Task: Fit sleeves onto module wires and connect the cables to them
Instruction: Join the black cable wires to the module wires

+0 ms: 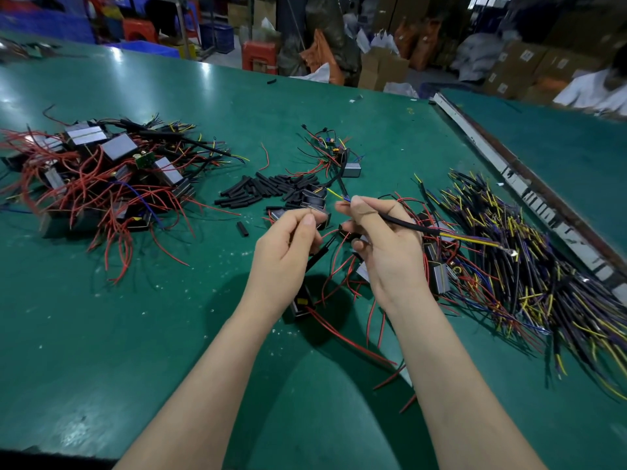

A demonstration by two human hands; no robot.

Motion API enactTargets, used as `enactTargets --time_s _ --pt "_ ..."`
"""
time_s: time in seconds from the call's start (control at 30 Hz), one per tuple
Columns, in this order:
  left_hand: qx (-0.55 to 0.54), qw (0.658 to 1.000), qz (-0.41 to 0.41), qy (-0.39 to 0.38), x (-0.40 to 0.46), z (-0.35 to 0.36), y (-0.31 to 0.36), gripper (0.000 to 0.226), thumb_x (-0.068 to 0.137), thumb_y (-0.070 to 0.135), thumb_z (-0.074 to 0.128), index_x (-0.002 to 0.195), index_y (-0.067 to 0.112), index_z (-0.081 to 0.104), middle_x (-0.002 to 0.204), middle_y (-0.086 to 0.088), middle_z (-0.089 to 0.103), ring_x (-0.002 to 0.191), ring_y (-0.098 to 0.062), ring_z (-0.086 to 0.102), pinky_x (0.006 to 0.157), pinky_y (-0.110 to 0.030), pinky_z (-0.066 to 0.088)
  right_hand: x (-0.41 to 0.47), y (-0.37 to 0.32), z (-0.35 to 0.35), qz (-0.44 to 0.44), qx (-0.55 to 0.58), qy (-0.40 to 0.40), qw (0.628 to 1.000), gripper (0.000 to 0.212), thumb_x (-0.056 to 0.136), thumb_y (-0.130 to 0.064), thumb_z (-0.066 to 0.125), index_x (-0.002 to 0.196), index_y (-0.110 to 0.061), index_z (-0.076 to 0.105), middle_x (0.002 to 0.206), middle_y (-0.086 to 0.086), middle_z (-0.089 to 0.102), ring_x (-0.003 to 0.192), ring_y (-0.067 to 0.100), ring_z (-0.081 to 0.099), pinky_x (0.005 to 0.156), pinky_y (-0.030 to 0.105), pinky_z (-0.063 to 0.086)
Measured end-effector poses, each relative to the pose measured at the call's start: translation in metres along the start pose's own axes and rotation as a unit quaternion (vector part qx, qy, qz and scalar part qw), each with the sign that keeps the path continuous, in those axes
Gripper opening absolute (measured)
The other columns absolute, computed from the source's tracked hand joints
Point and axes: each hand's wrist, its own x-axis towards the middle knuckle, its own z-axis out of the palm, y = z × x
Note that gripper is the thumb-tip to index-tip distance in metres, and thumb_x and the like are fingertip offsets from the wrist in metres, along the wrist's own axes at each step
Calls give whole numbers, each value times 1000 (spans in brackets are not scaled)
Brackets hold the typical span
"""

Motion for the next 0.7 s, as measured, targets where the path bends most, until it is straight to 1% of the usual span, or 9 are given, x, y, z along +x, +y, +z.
enactTargets --time_s 0.1,0.23,0.3,0.37,0.47,0.53,0.6,0.7 --pt "7 1000 -3 -18 -1 1 0 17 97 15 51 97 25 65 73 22 65 72 4 57 71 -11 44 -2 1 3 21 5 -3 1000 7 89 -17 66 83 -21 65 89 5 73 68 8 60 61 24 38" --pt "-23 1000 -12 -9 0 1 2 15 94 11 56 96 23 64 76 13 66 70 1 61 71 -15 47 -3 2 5 34 11 -2 999 7 89 -16 65 84 -20 64 86 2 73 68 10 57 61 25 37" --pt "-30 999 -15 -7 0 0 2 15 94 12 57 97 24 64 76 9 65 70 -2 62 74 -20 50 -3 2 6 40 16 0 999 8 90 -15 64 84 -20 64 85 2 72 67 10 56 60 25 37" --pt "-33 999 -18 -11 0 -1 3 14 93 14 59 98 26 63 74 8 65 72 -5 63 78 -29 52 -3 1 6 42 15 -3 999 10 90 -15 64 82 -21 64 83 1 72 65 9 56 60 25 36" --pt "-33 999 -18 -16 0 -2 4 15 88 23 61 100 32 60 72 7 68 75 -9 65 83 -41 52 -4 1 6 42 0 -9 999 10 90 -17 64 82 -23 63 82 -1 73 63 8 55 61 26 36" --pt "-32 999 -15 -15 1 -2 4 16 86 26 62 100 33 60 72 6 69 76 -11 66 84 -44 51 -5 1 6 44 -5 -12 999 11 90 -17 63 82 -24 63 81 -2 73 62 8 55 61 26 36" --pt "-31 999 -13 -14 1 -2 3 15 88 22 63 100 32 60 73 6 70 76 -9 67 83 -40 52 -5 1 6 49 -8 -15 999 13 90 -16 63 79 -24 63 79 -2 73 61 8 54 61 26 36" --pt "-39 999 -14 -6 1 -3 1 15 90 15 62 97 29 62 73 8 69 73 -6 66 76 -27 54 -5 1 6 56 -4 -14 998 17 89 -12 62 77 -24 62 76 0 72 58 8 53 60 26 36"
